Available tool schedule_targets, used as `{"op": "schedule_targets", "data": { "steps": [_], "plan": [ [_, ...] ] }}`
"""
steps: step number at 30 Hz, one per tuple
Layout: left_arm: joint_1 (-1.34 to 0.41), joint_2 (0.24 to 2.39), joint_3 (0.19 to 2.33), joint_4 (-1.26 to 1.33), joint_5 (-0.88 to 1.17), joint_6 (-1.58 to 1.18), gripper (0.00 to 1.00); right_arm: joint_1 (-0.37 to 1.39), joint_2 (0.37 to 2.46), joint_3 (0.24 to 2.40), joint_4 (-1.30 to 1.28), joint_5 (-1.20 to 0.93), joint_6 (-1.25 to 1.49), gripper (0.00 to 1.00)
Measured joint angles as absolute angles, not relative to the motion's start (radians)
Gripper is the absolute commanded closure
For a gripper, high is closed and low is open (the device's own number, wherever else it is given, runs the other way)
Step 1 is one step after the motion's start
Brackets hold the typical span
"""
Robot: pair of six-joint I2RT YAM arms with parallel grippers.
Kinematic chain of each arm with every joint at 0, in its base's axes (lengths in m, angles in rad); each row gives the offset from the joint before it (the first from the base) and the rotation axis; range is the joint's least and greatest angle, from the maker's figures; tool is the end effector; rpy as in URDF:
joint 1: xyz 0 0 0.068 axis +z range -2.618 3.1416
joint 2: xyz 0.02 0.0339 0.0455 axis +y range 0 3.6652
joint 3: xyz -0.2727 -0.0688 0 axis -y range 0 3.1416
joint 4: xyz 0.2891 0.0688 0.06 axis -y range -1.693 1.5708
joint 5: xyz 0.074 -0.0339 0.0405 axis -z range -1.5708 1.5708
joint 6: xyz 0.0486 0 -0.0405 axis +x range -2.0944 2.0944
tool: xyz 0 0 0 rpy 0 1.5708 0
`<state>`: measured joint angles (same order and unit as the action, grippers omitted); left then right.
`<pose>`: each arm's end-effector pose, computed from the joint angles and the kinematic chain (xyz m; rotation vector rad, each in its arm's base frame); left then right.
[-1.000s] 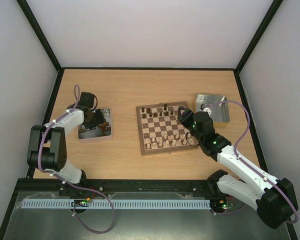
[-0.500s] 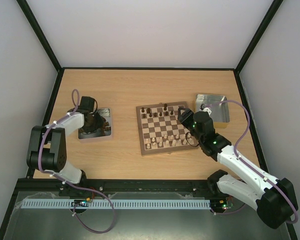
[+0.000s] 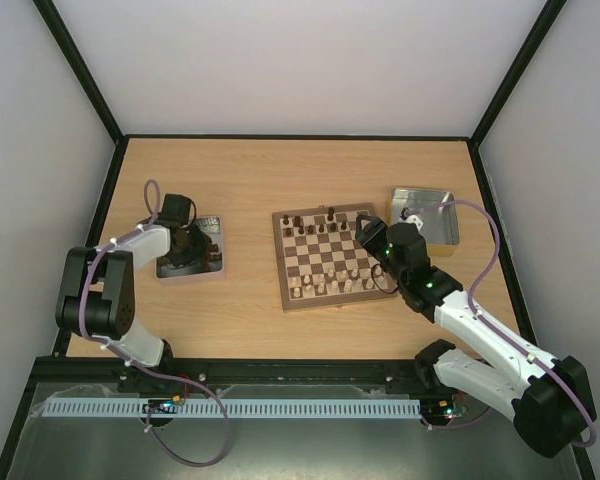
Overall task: Set up the chess pieces on the board
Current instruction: Pick up the chess piece from the storage box.
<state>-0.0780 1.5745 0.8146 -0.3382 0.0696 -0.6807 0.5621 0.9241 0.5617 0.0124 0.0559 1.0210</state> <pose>0.3264 -0.0289 0.1215 -0.7824 2.5936 -0.3292 0.2235 0.1375 0.2427 0.5063 1.9911 0.9819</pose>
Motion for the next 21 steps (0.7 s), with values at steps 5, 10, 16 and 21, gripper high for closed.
{"op": "schedule_targets", "data": {
  "steps": [5, 10, 16, 21],
  "plan": [
    [-0.078, 1.602, 0.825, -0.321, 0.060, -0.681, 0.81, 0.562, 0.924, 0.562, 0.012, 0.056, 1.021, 0.39],
    [-0.078, 1.609, 0.826, -0.301, 0.045, -0.680, 0.92, 0.562, 0.924, 0.562, 0.012, 0.056, 1.021, 0.39],
    [-0.078, 1.604, 0.825, -0.285, 0.022, -0.681, 0.97, 0.562, 0.924, 0.563, 0.012, 0.055, 1.020, 0.39],
    [-0.096, 1.505, 0.818, -0.268, 0.009, -0.658, 0.97, 0.562, 0.931, 0.563, 0.044, 0.007, 1.003, 0.39]
  ]
}}
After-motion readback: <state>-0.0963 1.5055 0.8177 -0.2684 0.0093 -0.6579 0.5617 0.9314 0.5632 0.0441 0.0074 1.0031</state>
